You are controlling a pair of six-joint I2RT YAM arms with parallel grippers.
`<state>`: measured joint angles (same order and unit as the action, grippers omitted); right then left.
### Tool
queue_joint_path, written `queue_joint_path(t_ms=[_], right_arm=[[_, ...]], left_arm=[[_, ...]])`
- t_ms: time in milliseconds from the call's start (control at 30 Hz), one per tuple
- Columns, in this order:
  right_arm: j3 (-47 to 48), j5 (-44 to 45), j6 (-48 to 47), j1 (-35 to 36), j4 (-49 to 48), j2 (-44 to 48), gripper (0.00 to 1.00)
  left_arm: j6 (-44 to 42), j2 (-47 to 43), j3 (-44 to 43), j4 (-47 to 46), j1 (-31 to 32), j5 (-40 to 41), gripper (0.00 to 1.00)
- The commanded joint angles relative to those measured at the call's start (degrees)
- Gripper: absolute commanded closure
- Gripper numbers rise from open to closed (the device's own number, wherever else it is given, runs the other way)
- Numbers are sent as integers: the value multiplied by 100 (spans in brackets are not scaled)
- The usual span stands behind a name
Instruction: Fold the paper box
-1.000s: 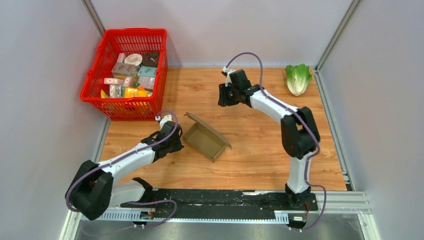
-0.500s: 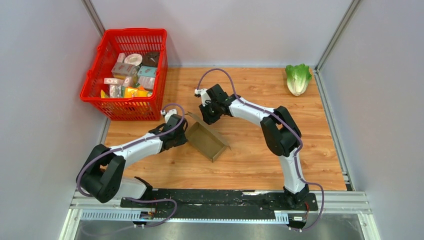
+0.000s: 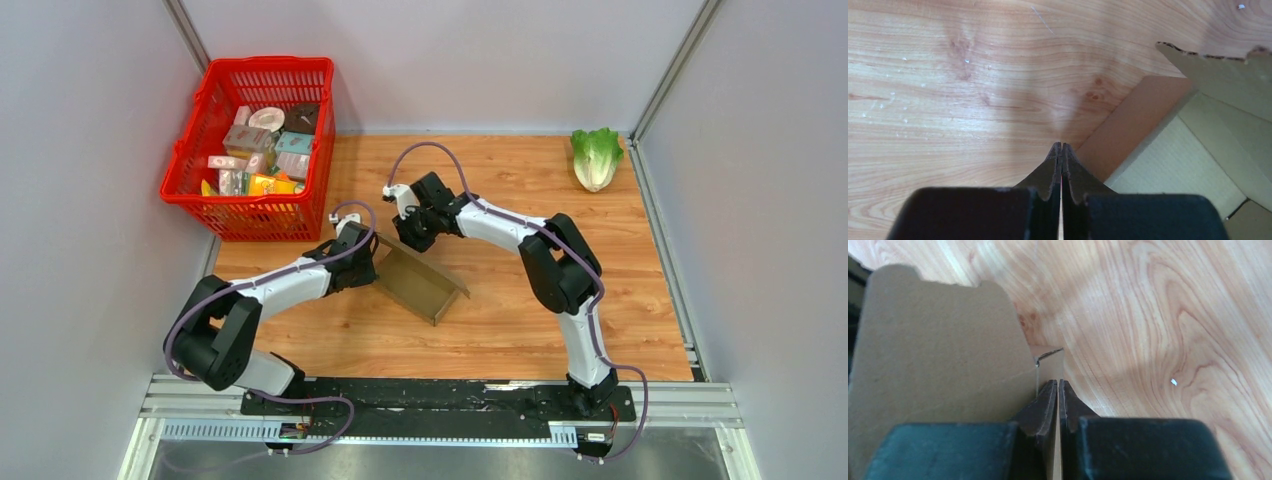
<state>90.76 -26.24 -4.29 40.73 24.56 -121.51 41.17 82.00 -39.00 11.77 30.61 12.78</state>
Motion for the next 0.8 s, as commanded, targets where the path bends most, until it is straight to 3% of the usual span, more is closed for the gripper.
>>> queue_joint_path(t_ms=[0, 33, 267, 400, 500, 633, 767], right_arm=[[12, 468, 550, -11, -232, 276, 91], [3, 706, 753, -91, -223, 330, 88], [39, 3447, 2291, -803, 1058, 953, 35], [-540, 3643, 2723, -1190, 1447, 1603, 31], [-1550, 3609, 2829, -1190, 1220, 2411, 30], [-2632, 2786, 2593, -1199, 736, 3115, 35], [-3187, 2167, 2259, -1155, 243, 3257, 46]], left_arm=[[-56, -227, -284, -246, 33, -119, 100], [-56, -358, -66, -263, 33, -74, 99], [-38, -1807, 762, 175, 24, 111, 80], [-275, -2713, 1131, 510, 24, 50, 73], [-565, -3347, 1369, 370, 24, -274, 68], [-707, -3436, 1307, 161, 24, -1030, 76], [-417, -3165, 1509, -218, 24, -1058, 84]])
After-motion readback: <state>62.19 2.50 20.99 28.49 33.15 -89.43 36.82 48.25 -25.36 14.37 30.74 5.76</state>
